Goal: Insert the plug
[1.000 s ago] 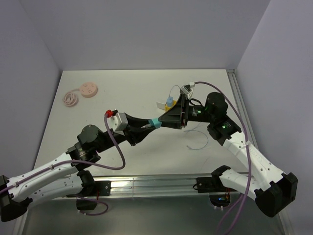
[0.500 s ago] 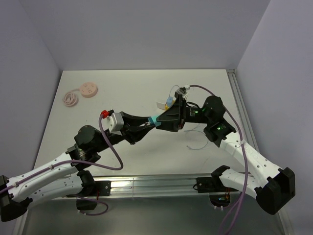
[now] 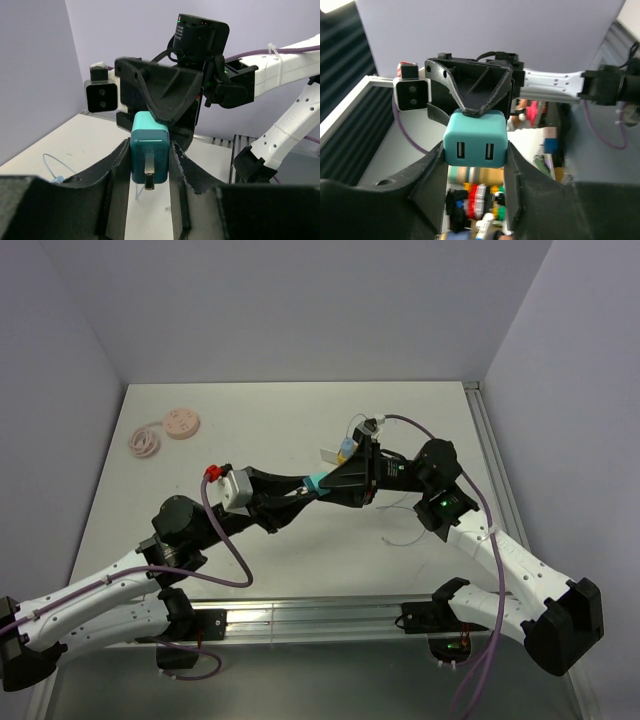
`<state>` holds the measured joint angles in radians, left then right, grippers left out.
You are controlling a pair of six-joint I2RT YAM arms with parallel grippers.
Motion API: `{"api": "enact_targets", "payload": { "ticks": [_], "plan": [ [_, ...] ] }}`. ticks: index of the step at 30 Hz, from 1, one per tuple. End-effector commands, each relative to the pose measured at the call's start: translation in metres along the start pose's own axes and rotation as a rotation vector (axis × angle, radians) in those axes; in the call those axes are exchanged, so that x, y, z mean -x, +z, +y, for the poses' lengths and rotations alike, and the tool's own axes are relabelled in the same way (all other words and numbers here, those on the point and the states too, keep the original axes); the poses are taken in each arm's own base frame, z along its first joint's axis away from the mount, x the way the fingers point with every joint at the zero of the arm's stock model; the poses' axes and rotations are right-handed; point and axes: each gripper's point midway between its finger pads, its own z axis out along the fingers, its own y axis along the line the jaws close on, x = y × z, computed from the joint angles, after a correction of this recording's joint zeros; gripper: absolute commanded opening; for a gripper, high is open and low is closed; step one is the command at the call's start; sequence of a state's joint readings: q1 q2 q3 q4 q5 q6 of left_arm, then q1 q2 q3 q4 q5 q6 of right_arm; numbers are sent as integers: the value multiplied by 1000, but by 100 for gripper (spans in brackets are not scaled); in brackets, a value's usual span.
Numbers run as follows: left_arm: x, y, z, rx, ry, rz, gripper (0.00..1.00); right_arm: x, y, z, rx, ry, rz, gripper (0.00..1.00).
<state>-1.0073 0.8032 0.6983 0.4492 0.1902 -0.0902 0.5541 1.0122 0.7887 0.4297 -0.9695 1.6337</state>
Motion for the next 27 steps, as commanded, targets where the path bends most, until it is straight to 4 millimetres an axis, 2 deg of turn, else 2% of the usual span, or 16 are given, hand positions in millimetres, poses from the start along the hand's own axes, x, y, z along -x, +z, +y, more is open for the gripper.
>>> {"api": "enact_targets", "payload": {
  "ticks": [1,4,7,8,10,13,14,16,17,18,20,21,23,24,25,27],
  "plan": [
    [30,4,-6,-38,27,-78,1,-5,0,15,61,-37,18,35],
    [26,5,-9,-55,22,-60,1,-4,2,11,62,-32,26,0],
    [19,5,-4,-25,-1,-20,14,1,4,7,30,-93,6,0],
    [18,5,-4,-25,1,-14,7,3,5,3,6,-107,-6,0],
    [15,3,-3,-15,-5,-7,7,7,6,-7,-38,-133,-13,0],
    [13,-1,11,72,-31,-2,45,14,6,-13,-59,-181,-46,0],
    [11,-4,16,107,-36,-1,76,22,5,-29,-133,-148,-83,0],
    [16,-13,28,190,-66,-26,91,37,0,-39,-212,-259,-144,0],
    [15,-21,52,327,-82,-35,99,43,-3,-45,-244,-288,-172,0],
    [6,-26,58,370,-106,4,100,53,-10,-60,-329,-315,-225,0],
    [7,-37,88,505,-126,22,99,60,-19,-73,-400,-329,-266,0],
    [-13,-41,100,563,-173,96,99,66,-24,-76,-430,-373,-306,0],
    [-13,-53,133,677,-207,122,100,70,-34,-85,-494,-412,-335,0],
    [-28,-57,150,740,-222,166,99,76,-39,-85,-522,-438,-376,0],
    [-41,-75,173,842,-232,227,99,77,-43,-87,-542,-452,-387,0],
    [-39,-90,205,1004,-258,233,100,79,-50,-90,-589,-489,-396,0]
  ]
}}
